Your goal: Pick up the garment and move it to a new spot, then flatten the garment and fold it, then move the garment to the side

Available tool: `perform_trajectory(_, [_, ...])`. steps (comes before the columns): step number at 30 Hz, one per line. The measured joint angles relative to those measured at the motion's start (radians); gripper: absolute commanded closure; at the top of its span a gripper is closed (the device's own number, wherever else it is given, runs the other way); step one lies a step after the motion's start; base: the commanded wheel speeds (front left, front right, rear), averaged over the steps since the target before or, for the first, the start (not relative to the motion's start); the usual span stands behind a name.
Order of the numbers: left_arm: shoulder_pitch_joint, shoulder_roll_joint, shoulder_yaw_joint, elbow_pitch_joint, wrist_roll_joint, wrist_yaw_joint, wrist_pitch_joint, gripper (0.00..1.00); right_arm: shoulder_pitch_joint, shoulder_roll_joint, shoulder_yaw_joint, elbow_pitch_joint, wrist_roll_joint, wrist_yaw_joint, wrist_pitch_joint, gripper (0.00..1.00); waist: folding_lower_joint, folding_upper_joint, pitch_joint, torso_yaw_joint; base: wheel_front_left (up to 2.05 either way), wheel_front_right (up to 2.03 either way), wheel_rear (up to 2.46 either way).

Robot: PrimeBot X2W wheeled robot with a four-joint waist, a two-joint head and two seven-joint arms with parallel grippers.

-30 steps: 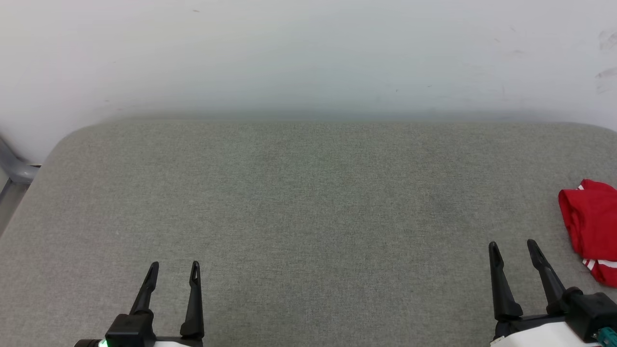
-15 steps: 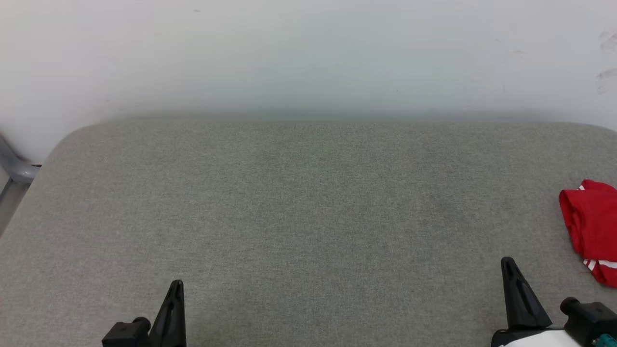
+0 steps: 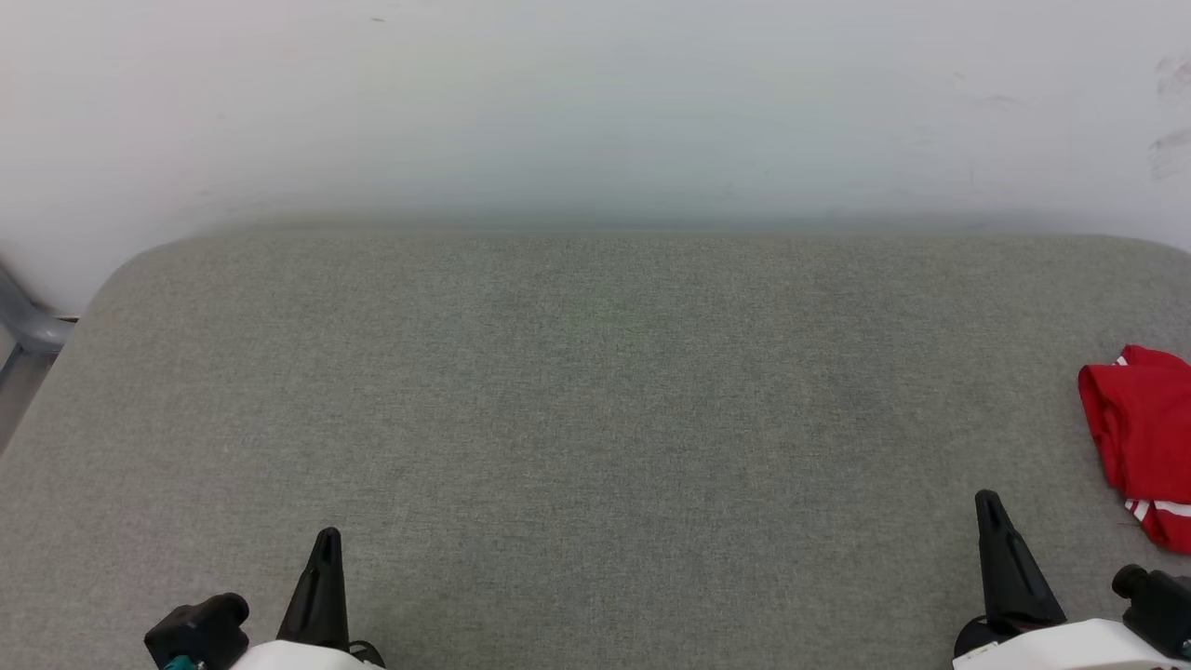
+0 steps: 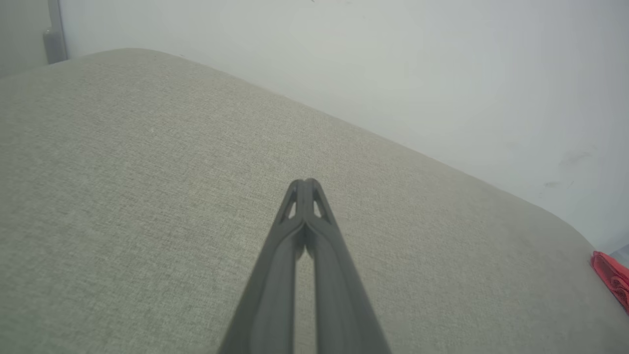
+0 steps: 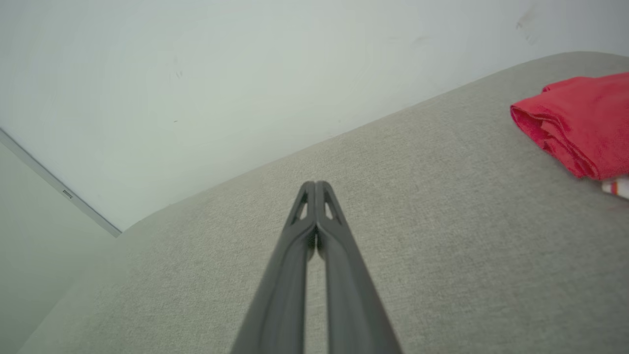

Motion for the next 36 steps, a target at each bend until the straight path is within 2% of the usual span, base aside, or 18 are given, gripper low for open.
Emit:
perform_trajectory(11, [-0.034,0.0,0.012,0.02,-0.184,-0.011,0.044,1.0,-0.024,-0.002,-0.002,0.017,0.179,0.0,0.041,1.0,0.0,0.0,0.001,-0.003,0.0,0.0,0.0])
perform_trajectory(12, [-0.039,0.0,0.015,0.025,-0.231,-0.013,0.054,1.0,-0.033,-0.003,-0.004,0.023,0.224,0.0,0.052,1.0,0.0,0.0,0.001,-0.004,0.0,0.0,0.0])
perform_trajectory(36, [-0.097,0.0,0.04,0.062,-0.554,-0.034,0.132,1.0,-0.081,-0.007,-0.013,0.054,0.535,0.0,0.125,1.0,0.0,0.0,0.004,-0.011,0.0,0.0,0.0])
